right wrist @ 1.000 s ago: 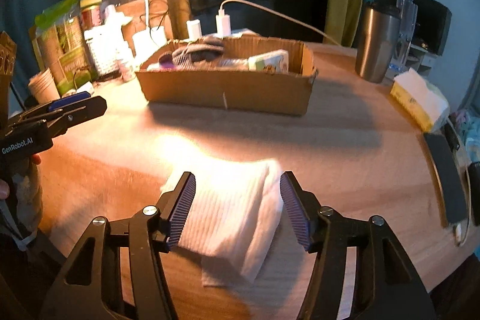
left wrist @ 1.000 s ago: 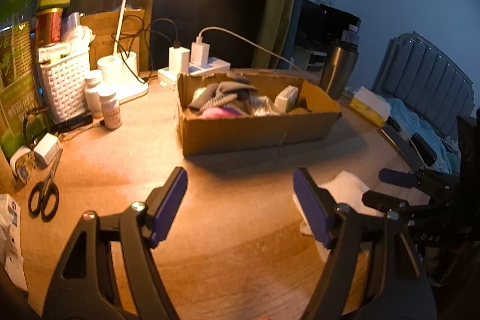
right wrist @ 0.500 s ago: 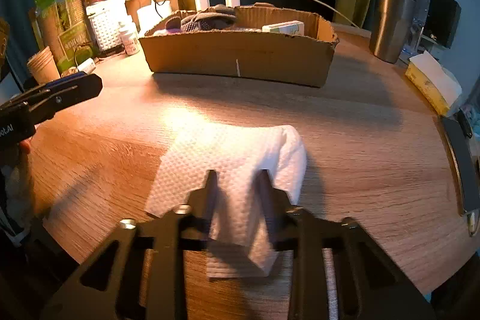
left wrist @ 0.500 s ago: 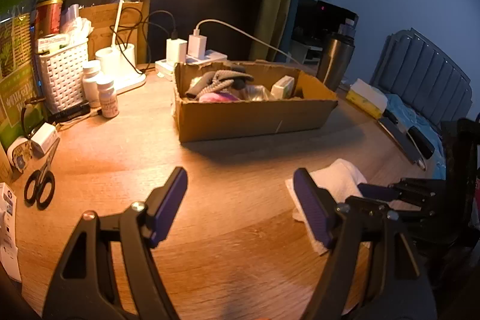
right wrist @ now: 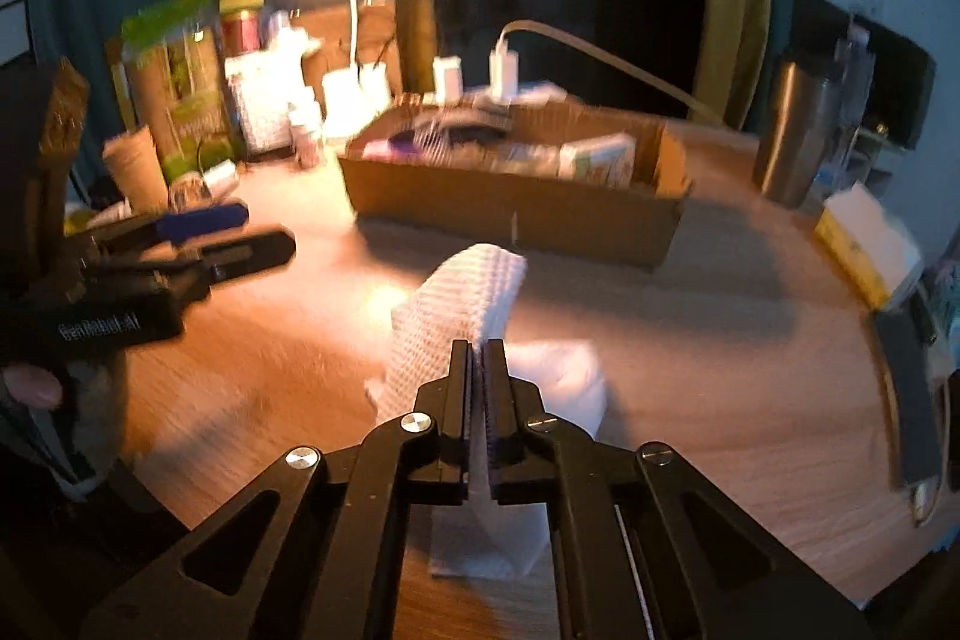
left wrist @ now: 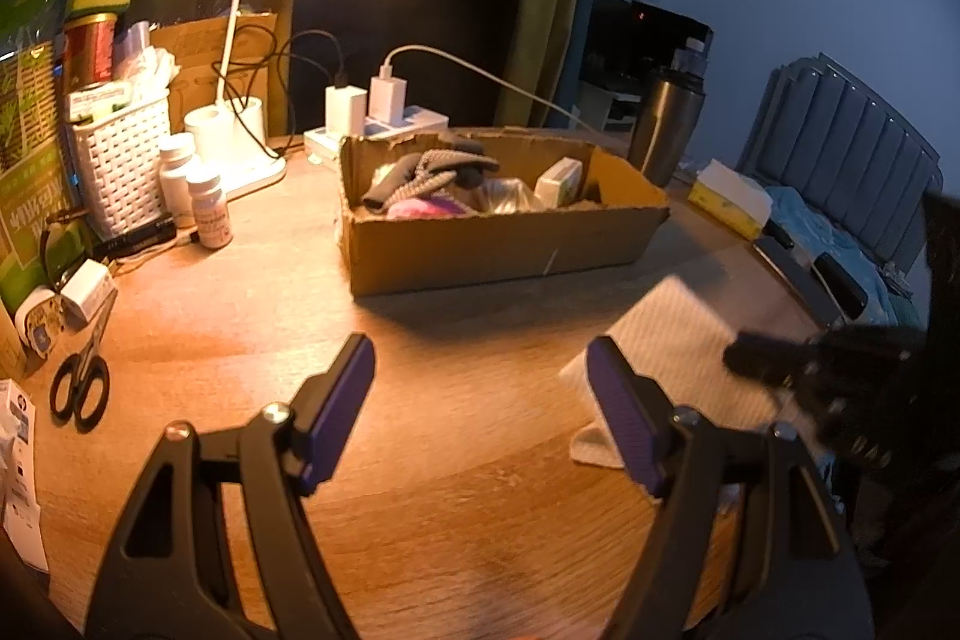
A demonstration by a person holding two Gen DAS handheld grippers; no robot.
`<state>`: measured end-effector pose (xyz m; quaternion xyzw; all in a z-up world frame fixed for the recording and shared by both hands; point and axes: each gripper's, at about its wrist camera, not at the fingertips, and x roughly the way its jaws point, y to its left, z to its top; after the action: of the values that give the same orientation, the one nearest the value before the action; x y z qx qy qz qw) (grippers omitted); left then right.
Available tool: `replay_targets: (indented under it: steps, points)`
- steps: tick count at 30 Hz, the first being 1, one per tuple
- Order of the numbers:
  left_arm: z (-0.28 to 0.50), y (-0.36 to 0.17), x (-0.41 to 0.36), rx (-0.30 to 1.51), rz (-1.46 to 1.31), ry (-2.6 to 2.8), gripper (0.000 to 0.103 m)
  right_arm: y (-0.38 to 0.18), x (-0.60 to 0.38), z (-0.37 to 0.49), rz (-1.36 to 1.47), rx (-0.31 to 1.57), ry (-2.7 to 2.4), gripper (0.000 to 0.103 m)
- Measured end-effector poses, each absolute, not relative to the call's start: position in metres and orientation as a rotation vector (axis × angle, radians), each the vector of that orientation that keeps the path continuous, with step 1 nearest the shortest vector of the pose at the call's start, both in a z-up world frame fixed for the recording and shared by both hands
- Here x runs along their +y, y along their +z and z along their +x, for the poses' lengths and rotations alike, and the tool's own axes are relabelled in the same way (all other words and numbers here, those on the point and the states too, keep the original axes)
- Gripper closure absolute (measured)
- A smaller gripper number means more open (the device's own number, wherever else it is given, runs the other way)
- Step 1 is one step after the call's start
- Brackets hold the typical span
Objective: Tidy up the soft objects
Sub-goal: 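Close the right gripper on the white paper towel and lift it, then close the left gripper on the second white towel while right gripper holds its towel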
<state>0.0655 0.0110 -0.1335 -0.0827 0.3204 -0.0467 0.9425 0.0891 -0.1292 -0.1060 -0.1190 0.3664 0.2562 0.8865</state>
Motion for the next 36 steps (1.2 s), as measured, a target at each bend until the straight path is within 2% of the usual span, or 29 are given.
replay_targets:
  steps: [7,18,25,36]
  points:
    - [0.074,-0.126,-0.01,0.654,-0.138,-0.124,0.029,-0.082,-0.165,0.097,-0.217,0.697,0.454,0.099]
    - [0.099,-0.136,-0.083,0.726,-0.045,-0.227,0.029,-0.08,-0.251,0.107,-0.119,0.678,0.335,0.099]
    - [0.112,-0.16,-0.123,0.812,0.015,-0.277,0.029,-0.1,-0.267,0.119,-0.092,0.724,0.346,0.099]
    - [0.124,-0.188,-0.135,0.898,0.098,-0.249,0.029,-0.144,-0.256,0.149,-0.094,0.841,0.375,0.099]
